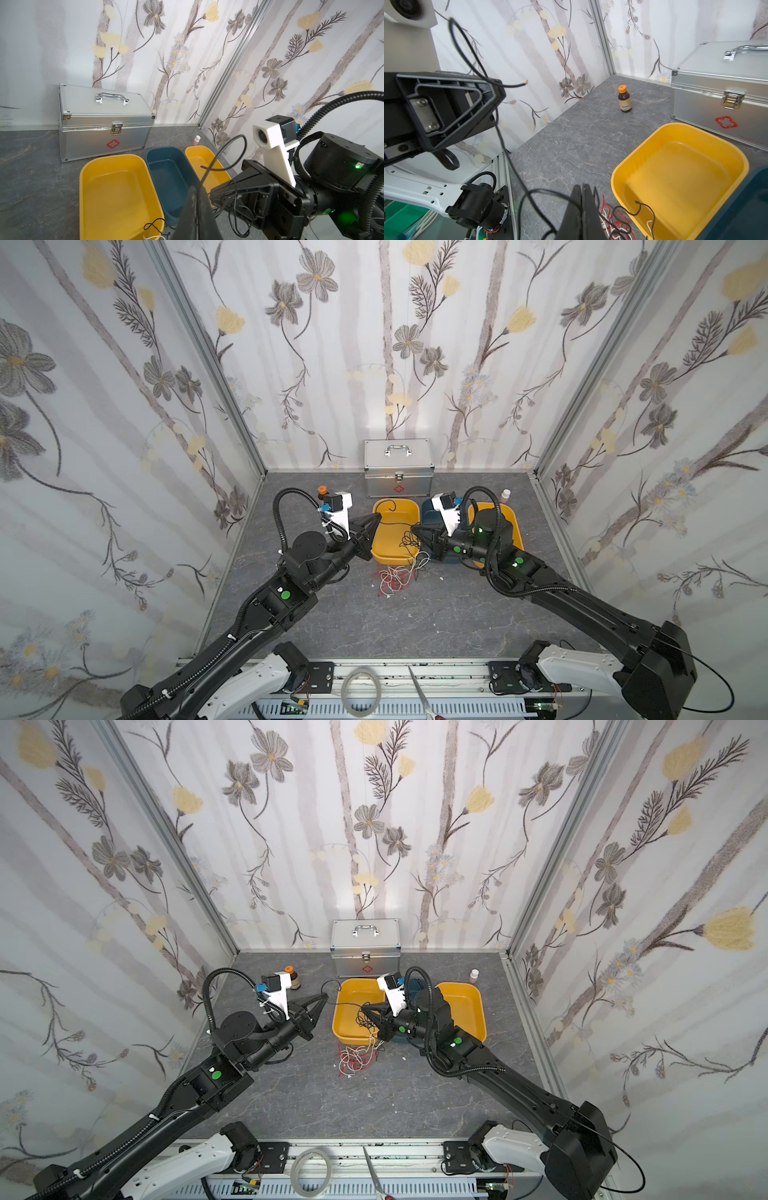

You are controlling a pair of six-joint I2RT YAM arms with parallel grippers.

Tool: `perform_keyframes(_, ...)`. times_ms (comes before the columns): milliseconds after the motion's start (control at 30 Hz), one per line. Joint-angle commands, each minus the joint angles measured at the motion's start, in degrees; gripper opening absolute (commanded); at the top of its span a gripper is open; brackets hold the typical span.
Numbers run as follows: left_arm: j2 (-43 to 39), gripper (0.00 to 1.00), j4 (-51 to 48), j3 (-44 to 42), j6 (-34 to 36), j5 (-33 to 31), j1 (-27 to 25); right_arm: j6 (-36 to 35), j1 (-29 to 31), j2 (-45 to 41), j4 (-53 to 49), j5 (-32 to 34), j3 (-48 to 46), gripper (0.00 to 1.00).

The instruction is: Untangle the cables

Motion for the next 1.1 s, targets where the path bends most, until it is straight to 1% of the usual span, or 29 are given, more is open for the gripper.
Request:
perform_keyframes(0,-0.2,0.00,1.3,-0.3,-0.5,-0.8,0.3,-3.2,-0.3,-1.4,-3.2,3.0,0.8,0.03)
perform_keyframes(133,-0.4,0.00,1.9,-0.6,-0.9,-0.7,0.7,-3.3,-1.1,-1.7,-3.8,3.1,-1.3,0.04)
perform_keyframes(267,0.2,0.00,1.9,-0.4,-1.5,0.4,1.3,-1.3,-1.3,0.4,-2.9,0.9,-3.9,0.04)
perform_keyframes(433,1.4,0.00,2.7,-0.5,-2.1,1.3,1.6,2.0,-1.3,3.7,2.0,-0.9,-7.6,0.06)
perform_keyframes(533,2.2,0.00,3.0,-0.6,-2.4,1.6,1.6,3.4,-1.3,6.4,3.5,-0.7,-10.1,0.12)
perform_keyframes(600,2.3,0.00,3.1,-0.7,-2.4,1.6,1.6,3.8,-1.3,7.6,3.6,-0.3,-10.9,0.22)
perform_keyframes(633,2.3,0.00,3.0,-0.9,-2.4,1.4,1.7,3.9,-1.3,7.7,3.6,-0.1,-11.2,0.24)
perform_keyframes(833,2.0,0.00,3.0,-1.1,-2.4,1.1,2.0,5.1,-1.3,3.9,3.9,1.0,-14.6,0.43)
perform_keyframes(900,2.1,0.00,3.0,-1.0,-2.4,1.5,2.0,6.1,-1.4,3.4,3.6,1.9,-15.3,0.45)
perform_keyframes(1067,1.7,0.00,3.0,-1.2,-2.3,1.7,2.1,9.6,-1.4,5.4,4.4,1.8,-15.3,0.45)
